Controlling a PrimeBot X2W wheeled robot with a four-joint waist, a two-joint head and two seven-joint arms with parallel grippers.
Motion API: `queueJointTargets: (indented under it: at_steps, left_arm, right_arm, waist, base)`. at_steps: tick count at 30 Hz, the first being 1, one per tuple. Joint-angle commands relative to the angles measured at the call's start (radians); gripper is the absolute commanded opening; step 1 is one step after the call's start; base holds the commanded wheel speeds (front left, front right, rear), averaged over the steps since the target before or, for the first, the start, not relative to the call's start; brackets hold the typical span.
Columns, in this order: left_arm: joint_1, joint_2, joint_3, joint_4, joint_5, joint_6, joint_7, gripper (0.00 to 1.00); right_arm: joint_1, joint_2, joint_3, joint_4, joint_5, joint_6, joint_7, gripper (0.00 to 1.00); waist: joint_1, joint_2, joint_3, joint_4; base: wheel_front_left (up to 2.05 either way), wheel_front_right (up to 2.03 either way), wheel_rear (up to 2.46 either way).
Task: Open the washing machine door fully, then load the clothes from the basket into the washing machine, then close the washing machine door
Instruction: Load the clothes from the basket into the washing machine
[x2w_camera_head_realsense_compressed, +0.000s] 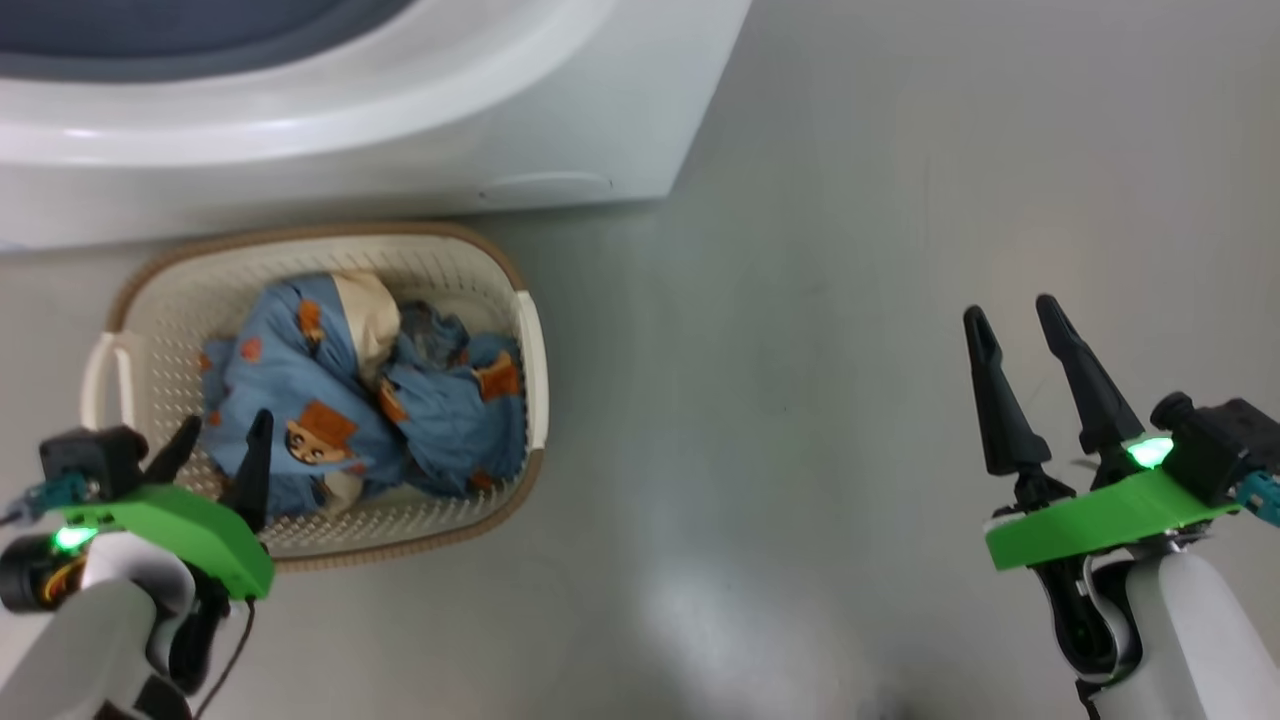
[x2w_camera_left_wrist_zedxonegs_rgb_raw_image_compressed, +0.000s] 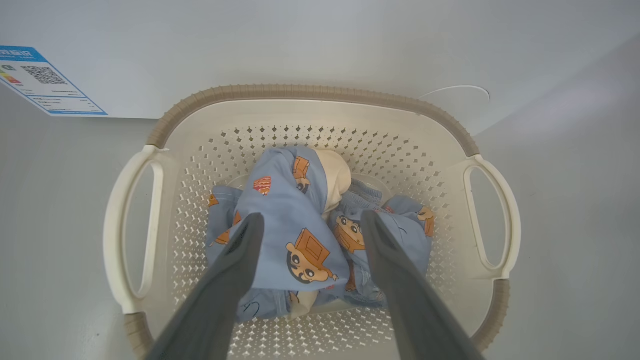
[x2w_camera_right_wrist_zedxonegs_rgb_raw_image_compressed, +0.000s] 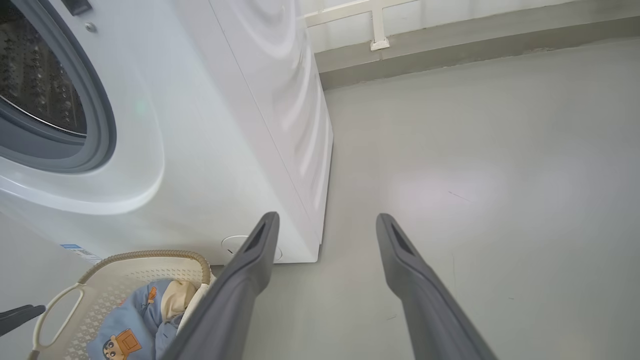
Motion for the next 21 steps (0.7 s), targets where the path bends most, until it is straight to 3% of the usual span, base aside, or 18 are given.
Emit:
queueJointTargets:
  at_steps: [1, 10, 21]
  left_arm:
    - [-0.031, 0.049, 0.008, 0.013, -0.010, -0.002, -0.007, 1.00]
    - [-0.187, 0.080, -0.131, 0.160, -0.067, -0.002, -0.004, 1.00]
    - [-0.331, 0.110, -0.229, 0.297, -0.102, -0.002, 0.039, 1.00]
  right_arm:
    - [-0.005, 0.000, 0.026, -0.027, -0.009, 0.002, -0.012, 1.00]
    - [-0.053, 0.010, 0.047, -0.050, -0.019, 0.002, -0.012, 1.00]
    - [-0.082, 0.018, 0.063, -0.065, -0.023, 0.002, -0.012, 1.00]
  waist:
    - [0.0000, 0.0000, 0.082, -0.017]
    - [0.0000, 0.0000, 0.185, -0.032]
    - [0.0000, 0.0000, 0.251, -0.047]
  base:
    - [0.00, 0.00, 0.00]
    - [0.00, 0.00, 0.00]
    - [0.00, 0.00, 0.00]
